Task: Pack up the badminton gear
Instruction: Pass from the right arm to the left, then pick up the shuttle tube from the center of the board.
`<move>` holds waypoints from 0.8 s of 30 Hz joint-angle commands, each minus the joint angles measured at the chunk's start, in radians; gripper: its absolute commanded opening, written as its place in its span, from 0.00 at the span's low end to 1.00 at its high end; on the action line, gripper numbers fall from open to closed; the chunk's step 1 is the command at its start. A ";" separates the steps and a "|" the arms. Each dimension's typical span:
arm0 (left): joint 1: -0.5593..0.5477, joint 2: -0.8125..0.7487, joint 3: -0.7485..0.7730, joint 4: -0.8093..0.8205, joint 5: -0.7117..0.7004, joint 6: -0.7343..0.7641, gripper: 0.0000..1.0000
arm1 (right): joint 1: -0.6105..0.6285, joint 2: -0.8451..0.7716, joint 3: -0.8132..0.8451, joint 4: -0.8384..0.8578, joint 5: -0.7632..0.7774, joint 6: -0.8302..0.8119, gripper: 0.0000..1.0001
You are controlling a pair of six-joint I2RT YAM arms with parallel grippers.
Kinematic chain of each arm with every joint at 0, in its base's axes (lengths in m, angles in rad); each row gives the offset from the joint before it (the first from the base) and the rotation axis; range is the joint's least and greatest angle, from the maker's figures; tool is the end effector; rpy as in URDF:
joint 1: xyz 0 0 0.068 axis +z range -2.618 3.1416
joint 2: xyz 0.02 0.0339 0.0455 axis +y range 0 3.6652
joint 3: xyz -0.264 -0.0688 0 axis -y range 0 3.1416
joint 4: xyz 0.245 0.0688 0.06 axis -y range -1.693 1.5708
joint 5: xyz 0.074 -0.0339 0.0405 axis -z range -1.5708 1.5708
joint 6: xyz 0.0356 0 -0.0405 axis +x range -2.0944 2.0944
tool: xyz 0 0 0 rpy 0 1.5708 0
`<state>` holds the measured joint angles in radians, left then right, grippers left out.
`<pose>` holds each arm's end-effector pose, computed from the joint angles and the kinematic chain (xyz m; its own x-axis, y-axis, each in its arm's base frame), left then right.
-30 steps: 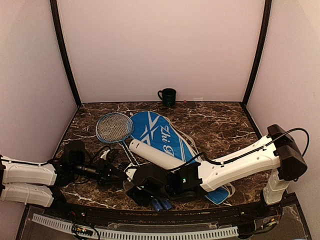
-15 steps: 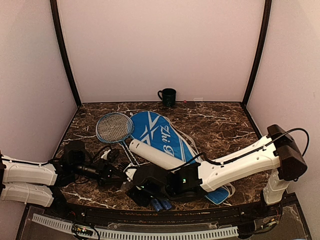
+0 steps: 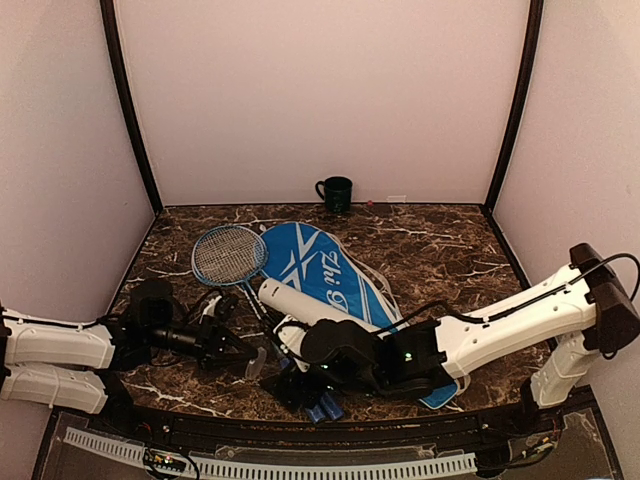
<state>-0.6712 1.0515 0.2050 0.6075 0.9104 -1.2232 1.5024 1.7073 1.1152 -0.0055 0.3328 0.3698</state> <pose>0.1308 -0.1398 0.1763 -0.9868 0.0472 -0.1552 0.1603 0.1395 -0.9772 0.0377 0.3800 0.2275 -0.3700 -0.4027 -0.8372 -0.8481 0.5143 0.1274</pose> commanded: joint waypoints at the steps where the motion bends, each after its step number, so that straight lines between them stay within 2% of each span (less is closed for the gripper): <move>1: 0.021 -0.009 0.152 -0.274 -0.091 0.241 0.00 | -0.007 -0.121 -0.069 0.068 0.018 0.015 0.90; 6: 0.122 0.029 0.329 -0.570 -0.145 0.488 0.00 | -0.036 -0.232 -0.112 -0.005 0.084 0.075 0.99; 9: 0.213 0.072 0.413 -0.679 -0.141 0.588 0.00 | -0.077 -0.266 -0.123 -0.046 0.089 0.097 1.00; 13: 0.283 0.139 0.558 -0.861 -0.219 0.779 0.00 | -0.152 -0.265 -0.094 -0.138 0.119 0.083 1.00; 20: 0.443 0.182 0.699 -0.947 -0.249 0.942 0.00 | -0.302 -0.184 0.028 -0.275 0.092 -0.063 1.00; 24: 0.478 0.178 0.742 -0.987 -0.374 1.012 0.00 | -0.412 -0.085 0.179 -0.343 -0.013 -0.131 1.00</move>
<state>-0.2184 1.2392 0.8982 -0.2905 0.6495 -0.3355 1.1774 1.5478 1.1645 -0.2787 0.3958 0.3294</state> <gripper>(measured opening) 0.009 0.998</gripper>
